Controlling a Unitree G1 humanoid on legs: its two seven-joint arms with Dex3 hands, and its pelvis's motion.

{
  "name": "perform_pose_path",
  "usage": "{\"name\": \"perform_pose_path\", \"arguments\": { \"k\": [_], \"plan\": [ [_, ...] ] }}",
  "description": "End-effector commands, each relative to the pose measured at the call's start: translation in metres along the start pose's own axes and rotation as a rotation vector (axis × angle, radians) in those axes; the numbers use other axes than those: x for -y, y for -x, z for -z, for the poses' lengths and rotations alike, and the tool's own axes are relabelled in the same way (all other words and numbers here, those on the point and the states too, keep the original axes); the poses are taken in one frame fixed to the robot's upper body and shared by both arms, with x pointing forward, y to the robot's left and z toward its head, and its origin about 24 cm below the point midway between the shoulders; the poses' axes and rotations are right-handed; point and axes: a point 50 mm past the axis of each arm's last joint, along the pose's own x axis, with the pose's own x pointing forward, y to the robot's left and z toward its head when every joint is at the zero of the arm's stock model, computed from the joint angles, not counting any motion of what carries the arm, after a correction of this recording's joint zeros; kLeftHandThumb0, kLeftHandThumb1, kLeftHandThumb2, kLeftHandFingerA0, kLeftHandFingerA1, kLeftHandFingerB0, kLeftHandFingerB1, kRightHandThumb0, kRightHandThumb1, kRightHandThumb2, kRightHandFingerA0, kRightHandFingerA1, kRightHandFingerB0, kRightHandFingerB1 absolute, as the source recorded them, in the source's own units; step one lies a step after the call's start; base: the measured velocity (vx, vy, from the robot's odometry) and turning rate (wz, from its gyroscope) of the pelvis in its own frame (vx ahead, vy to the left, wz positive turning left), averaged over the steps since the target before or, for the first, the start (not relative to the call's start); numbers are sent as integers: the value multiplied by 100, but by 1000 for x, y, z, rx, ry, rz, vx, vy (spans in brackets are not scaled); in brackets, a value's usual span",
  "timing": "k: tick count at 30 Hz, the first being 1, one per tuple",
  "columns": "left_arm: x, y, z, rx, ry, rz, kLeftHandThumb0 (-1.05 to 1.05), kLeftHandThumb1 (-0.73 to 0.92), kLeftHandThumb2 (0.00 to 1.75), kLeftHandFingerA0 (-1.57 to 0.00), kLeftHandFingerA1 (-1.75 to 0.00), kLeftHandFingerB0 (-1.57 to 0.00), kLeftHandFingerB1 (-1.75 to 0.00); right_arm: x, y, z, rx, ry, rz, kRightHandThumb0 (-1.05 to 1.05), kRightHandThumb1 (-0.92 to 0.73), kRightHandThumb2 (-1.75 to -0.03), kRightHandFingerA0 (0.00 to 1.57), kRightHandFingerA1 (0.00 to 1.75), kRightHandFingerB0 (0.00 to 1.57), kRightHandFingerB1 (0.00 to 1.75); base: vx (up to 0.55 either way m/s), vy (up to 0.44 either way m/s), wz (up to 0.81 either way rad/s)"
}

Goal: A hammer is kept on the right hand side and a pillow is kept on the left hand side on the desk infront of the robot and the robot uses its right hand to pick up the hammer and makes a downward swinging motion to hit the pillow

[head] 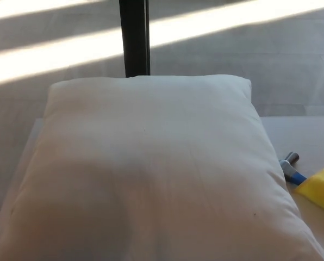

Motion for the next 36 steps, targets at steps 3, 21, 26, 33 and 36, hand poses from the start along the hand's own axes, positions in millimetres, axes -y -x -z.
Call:
{"name": "perform_pose_path", "arguments": {
  "k": [3,21,26,33,36],
  "plan": [
    [-10,1,1,26,85,-15,-64,80,63,-56,-62,-57,-47,40,-2,-78,221,-163,204,-81,-65,-97,0,12,0,10,0,0,0],
    [-10,1,0,32,117,-15,-63,78,63,-56,-64,-59,-50,12,64,-291,912,-496,162,-69,-76,-64,0,8,0,24,0,0,0],
    [-10,2,1,42,109,-13,-60,79,63,-57,-60,-56,-49,-26,83,-309,1055,-235,21,-78,-57,-96,2,31,3,30,0,0,0],
    [-11,3,6,31,97,-10,-61,79,63,-57,-61,-55,-49,-71,65,-277,938,208,-111,-62,-72,-61,6,30,15,28,0,0,0],
    [-11,3,8,29,132,-13,-60,78,63,-55,-63,-55,-50,-82,50,-257,859,340,-168,-76,-55,-91,5,31,15,43,0,0,0]
  ]
}}
